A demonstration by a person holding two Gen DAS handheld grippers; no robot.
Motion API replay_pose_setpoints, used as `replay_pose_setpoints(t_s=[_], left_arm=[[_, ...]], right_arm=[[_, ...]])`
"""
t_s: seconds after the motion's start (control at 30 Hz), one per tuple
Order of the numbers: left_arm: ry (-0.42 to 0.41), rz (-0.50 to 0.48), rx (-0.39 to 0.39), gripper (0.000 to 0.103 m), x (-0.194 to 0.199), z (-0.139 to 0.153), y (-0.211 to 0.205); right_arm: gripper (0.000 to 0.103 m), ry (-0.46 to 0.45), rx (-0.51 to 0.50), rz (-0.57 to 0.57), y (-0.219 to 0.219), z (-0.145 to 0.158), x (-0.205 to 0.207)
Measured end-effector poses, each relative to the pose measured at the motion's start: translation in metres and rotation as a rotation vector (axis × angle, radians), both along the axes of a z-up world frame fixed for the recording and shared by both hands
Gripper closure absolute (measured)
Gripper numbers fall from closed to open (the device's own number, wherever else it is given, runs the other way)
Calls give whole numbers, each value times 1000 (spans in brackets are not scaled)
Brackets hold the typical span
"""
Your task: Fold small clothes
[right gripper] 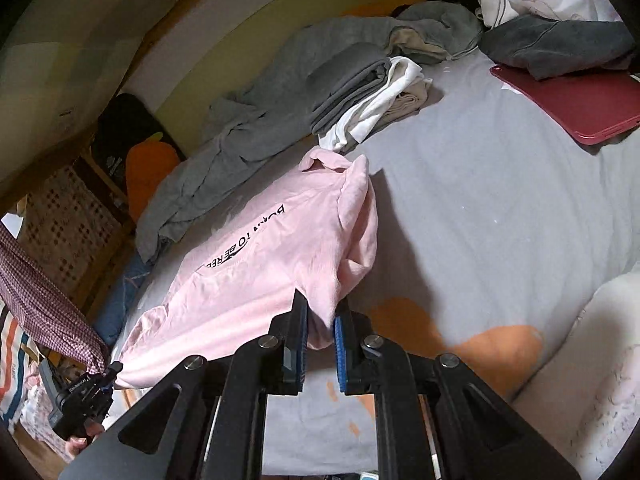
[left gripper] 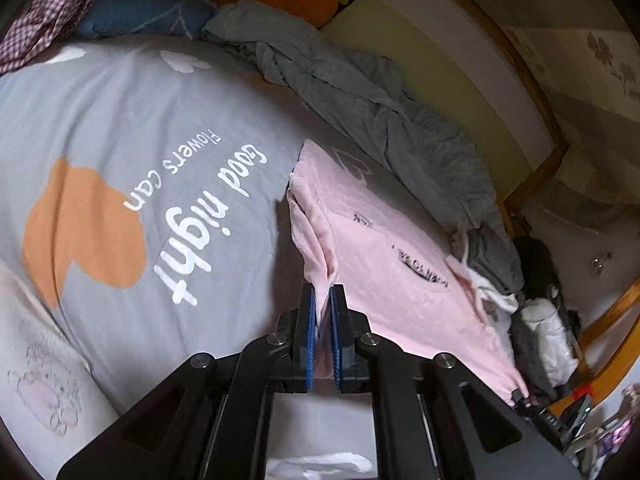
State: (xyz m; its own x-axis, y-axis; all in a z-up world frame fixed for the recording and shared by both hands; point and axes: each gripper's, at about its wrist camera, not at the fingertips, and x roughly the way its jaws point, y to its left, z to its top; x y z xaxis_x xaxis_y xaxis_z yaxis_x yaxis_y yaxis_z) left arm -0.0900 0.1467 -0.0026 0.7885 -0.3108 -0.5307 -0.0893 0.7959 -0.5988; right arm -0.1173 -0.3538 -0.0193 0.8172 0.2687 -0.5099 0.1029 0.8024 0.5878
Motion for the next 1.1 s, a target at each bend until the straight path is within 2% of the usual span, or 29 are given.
replay_pose_setpoints(t_s=[0.2,0.3,0.4,0.5,0.57,0.6,0.67,0.73,0.8,0.87,0.97,1.1], left_arm=[[-34,-3,-43,97,-32,20,5],[-15,-9,-46,97,-44,21,3],[-20,-12,-40,97,-42,24,1],[-36,-12,-9,97,-23,33,-2],[-12,-13,24,97,7,40,-7],[32,-12,34,97,27,40,-9],[116,-17,18,97,71,38,-11],[152,-14,9,97,112,36,-13],[179,-31,41,97,152,35,-21],[193,-40,86,97,186,34,-29],[210,-20,86,97,217,31,-34],[195,1,165,97,237,28,-46]], right_arm=[[92,-45,31,4,-2,26,-26],[92,-23,57,-16,-5,29,-43],[92,8,91,-28,-7,24,-53],[92,-19,65,-25,-5,31,-45],[92,-59,56,-18,-5,41,-27],[92,-68,38,-14,-4,47,-13],[92,-74,-6,4,-1,56,19],[92,-71,-41,29,1,64,59],[92,-39,-55,54,-3,65,102],[92,34,-19,73,-9,57,148],[92,86,-42,74,-11,49,195],[92,115,-89,74,-9,40,237]])
